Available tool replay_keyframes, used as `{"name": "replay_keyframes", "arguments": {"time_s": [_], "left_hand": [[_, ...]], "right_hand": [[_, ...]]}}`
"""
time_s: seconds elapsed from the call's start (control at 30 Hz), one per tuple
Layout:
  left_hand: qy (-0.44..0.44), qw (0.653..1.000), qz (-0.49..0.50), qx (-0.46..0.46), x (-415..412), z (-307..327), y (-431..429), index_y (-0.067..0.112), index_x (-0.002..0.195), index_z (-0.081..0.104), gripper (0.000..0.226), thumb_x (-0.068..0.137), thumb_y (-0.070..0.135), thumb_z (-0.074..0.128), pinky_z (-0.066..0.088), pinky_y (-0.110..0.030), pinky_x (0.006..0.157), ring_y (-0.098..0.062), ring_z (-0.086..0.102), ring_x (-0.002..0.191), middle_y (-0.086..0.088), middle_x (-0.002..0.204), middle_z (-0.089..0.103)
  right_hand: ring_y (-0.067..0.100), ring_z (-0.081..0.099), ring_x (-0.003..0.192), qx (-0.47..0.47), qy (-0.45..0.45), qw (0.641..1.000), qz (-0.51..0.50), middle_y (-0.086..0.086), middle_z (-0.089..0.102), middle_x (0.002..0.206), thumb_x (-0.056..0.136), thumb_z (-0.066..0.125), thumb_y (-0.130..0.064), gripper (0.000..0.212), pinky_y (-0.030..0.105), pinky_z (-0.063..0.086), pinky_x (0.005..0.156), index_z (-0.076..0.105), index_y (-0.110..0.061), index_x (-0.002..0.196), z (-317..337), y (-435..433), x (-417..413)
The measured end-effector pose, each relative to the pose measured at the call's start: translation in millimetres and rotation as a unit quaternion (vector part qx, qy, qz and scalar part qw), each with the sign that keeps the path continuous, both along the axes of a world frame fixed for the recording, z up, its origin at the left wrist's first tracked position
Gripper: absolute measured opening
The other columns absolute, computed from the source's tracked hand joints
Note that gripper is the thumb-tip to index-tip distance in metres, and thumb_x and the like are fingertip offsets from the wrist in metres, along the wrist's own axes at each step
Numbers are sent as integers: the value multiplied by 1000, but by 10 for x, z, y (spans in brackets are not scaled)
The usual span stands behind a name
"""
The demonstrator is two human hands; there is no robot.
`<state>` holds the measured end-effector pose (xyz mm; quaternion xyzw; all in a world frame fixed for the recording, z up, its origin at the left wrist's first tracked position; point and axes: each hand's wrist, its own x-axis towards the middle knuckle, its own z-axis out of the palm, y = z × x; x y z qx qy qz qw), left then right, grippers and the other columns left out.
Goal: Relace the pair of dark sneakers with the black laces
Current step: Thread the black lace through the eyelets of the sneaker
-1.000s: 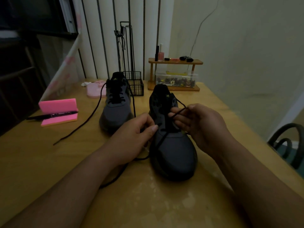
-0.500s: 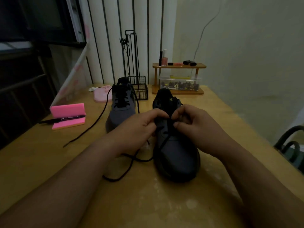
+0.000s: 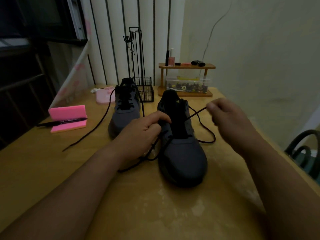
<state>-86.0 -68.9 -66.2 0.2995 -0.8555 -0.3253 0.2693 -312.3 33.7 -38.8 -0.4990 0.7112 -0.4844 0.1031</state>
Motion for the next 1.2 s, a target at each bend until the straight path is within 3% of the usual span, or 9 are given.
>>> {"name": "replay_keyframes", "arguments": {"time_s": [0.1, 0.23, 0.37, 0.47, 0.6, 0.73, 0.9, 1.0, 1.2], "left_hand": [[-12, 1000, 0, -2, -6, -4, -3, 49, 118, 60, 39, 107, 19, 37, 48, -48, 62, -34, 58, 74, -15, 84, 63], [-6, 1000, -8, 7, 13, -45, -10, 48, 124, 61, 41, 107, 19, 38, 39, -25, 52, -9, 49, 56, -1, 75, 62], [-6, 1000, -19, -1, 27, -61, -7, 50, 128, 58, 39, 108, 21, 40, 39, -18, 56, -3, 53, 62, 10, 78, 63], [-43, 999, -30, -10, 73, -72, -23, 61, 136, 48, 40, 101, 41, 47, 48, -32, 80, -5, 61, 87, 20, 100, 64], [-81, 996, -39, -22, 105, -67, 17, 64, 145, 36, 57, 103, 35, 60, 46, -27, 77, -1, 60, 77, 35, 105, 55], [-60, 997, -23, -41, 71, -56, 1, 62, 139, 44, 49, 103, 31, 55, 48, -28, 65, -8, 59, 73, 15, 101, 62], [-65, 997, -20, -39, 80, -66, -31, 61, 136, 47, 51, 101, 26, 57, 56, -43, 75, -14, 63, 82, 10, 107, 66], [-59, 998, -14, -34, 87, -79, -29, 62, 136, 48, 52, 102, 24, 58, 57, -45, 87, -14, 65, 91, 12, 110, 67], [-27, 999, -18, -11, 85, -114, -37, 61, 135, 51, 50, 106, 21, 55, 56, -51, 95, -15, 67, 106, 10, 112, 70]], "right_hand": [[18, 53, 82, -43, -214, 976, 5, 8, 60, 97, 112, 44, -30, 28, 39, 49, 82, 65, -12, 108, -10, 4, -32], [13, 35, 59, -98, -431, 882, 164, 1, 57, 69, 112, 38, -19, 23, 26, 36, 55, 53, -7, 100, -28, -63, 164], [7, 49, 53, 8, -163, 973, 160, -10, 55, 62, 104, 58, -40, 26, 24, 38, 49, 63, -15, 98, -97, -68, 213], [3, 59, 69, 75, 81, 984, 137, -9, 63, 78, 93, 75, -40, 13, 22, 46, 60, 69, -30, 100, -169, -92, 218], [4, 62, 85, 66, 136, 978, 142, -12, 67, 91, 97, 72, -34, 3, 34, 55, 73, 71, -30, 98, -179, -108, 215], [5, 56, 86, 66, 178, 974, 127, -11, 60, 92, 105, 58, -32, 11, 34, 47, 73, 63, -25, 98, -174, -130, 275], [14, 56, 84, -78, -100, 992, -26, -3, 63, 97, 111, 44, -31, 26, 30, 44, 70, 65, -20, 101, -43, -91, 19], [12, 43, 63, -142, -432, 889, 53, 3, 62, 86, 112, 43, -24, 26, 27, 38, 57, 60, -11, 98, -4, -47, 2], [9, 67, 79, 57, 5, 988, 144, -8, 70, 87, 97, 67, -49, 22, 31, 54, 67, 69, -27, 95, -167, -96, 186]]}}
